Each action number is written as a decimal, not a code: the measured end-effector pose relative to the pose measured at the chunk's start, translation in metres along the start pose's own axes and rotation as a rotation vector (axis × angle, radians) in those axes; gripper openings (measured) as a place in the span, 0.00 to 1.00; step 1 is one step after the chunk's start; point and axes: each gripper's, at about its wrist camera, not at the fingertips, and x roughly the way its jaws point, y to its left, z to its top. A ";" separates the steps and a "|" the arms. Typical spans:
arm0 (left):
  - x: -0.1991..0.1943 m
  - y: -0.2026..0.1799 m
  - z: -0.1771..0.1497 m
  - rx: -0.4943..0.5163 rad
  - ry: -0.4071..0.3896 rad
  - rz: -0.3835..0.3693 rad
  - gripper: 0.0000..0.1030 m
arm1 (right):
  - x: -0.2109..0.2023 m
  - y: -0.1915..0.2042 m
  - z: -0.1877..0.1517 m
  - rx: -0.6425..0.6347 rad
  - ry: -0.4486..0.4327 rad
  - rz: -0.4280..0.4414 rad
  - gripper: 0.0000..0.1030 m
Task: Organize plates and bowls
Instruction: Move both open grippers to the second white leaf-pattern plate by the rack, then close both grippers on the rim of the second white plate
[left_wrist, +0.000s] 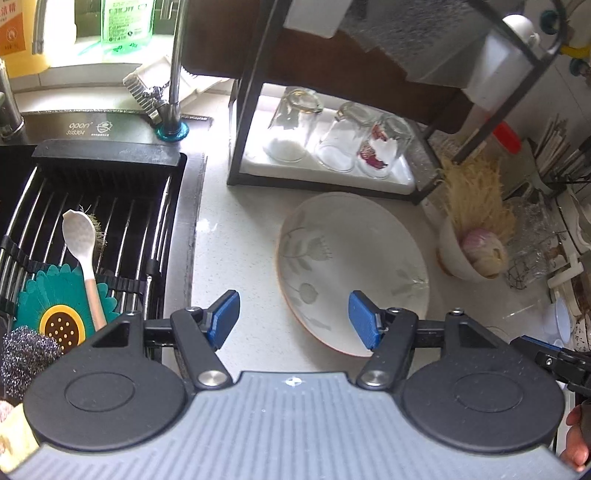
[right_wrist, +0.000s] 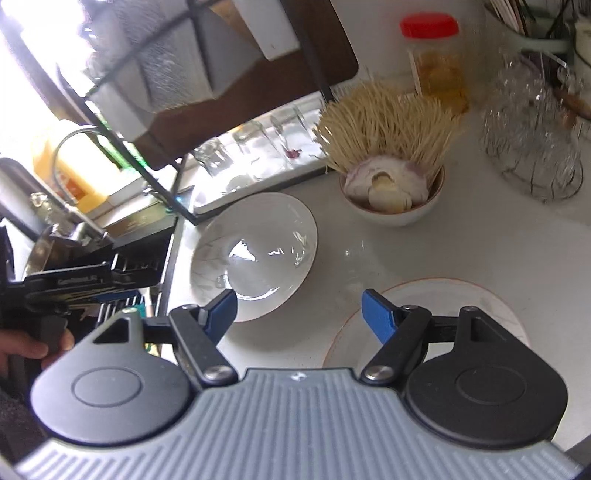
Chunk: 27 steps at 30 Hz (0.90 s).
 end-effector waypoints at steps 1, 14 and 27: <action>0.005 0.003 0.003 -0.002 0.008 -0.007 0.68 | 0.006 0.002 0.001 0.003 0.008 -0.010 0.74; 0.059 0.015 0.021 -0.011 0.094 -0.086 0.67 | 0.069 0.008 0.017 0.088 0.060 -0.063 0.60; 0.106 0.021 0.043 0.067 0.192 -0.147 0.38 | 0.116 0.004 0.028 0.150 0.112 -0.117 0.40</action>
